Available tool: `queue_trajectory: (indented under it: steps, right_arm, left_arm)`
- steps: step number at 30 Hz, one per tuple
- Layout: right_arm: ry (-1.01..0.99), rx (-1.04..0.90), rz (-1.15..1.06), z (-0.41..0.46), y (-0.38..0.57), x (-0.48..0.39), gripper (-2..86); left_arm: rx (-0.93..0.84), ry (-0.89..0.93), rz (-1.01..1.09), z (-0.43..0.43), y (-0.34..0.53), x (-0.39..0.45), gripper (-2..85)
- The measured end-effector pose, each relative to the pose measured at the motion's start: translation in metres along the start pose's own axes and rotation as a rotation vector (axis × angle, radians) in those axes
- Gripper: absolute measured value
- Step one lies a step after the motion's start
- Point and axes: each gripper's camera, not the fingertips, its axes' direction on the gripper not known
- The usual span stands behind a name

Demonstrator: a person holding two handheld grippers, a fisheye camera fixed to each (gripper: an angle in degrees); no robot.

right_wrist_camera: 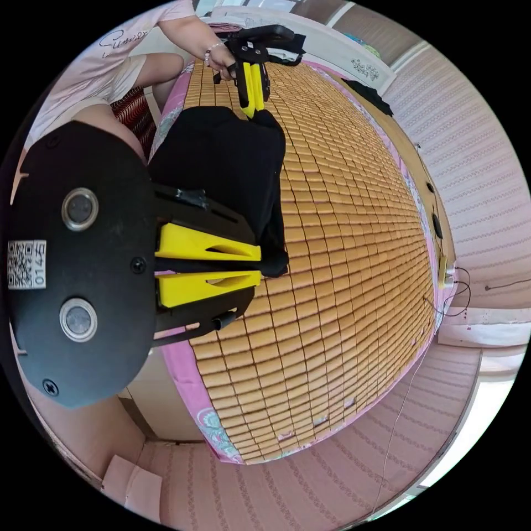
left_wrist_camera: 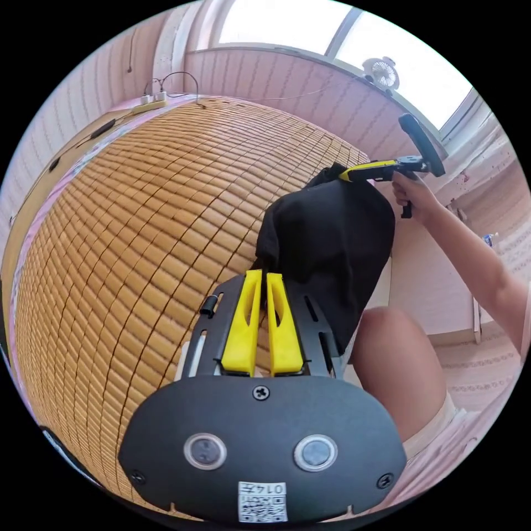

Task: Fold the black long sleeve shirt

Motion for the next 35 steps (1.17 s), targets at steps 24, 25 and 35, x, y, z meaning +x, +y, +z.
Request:
queue_trajectory:
  steps: [24,25,35]
  right_arm:
    - [0.172,0.203,0.007,0.053,0.13,-0.066,2.5]
    - [0.228,0.175,-0.004,0.057,0.134,-0.076,1.9]
    - [-0.071,0.104,-0.369,0.015,0.194,-0.327,4.6]
  left_arm:
    - [-0.025,0.004,-0.005,-0.134,0.055,0.087,0.1]
    - [-0.021,-0.009,-0.047,-0.163,0.088,0.086,0.0]
    - [0.246,-0.258,-0.593,-0.396,0.394,0.1,0.1]
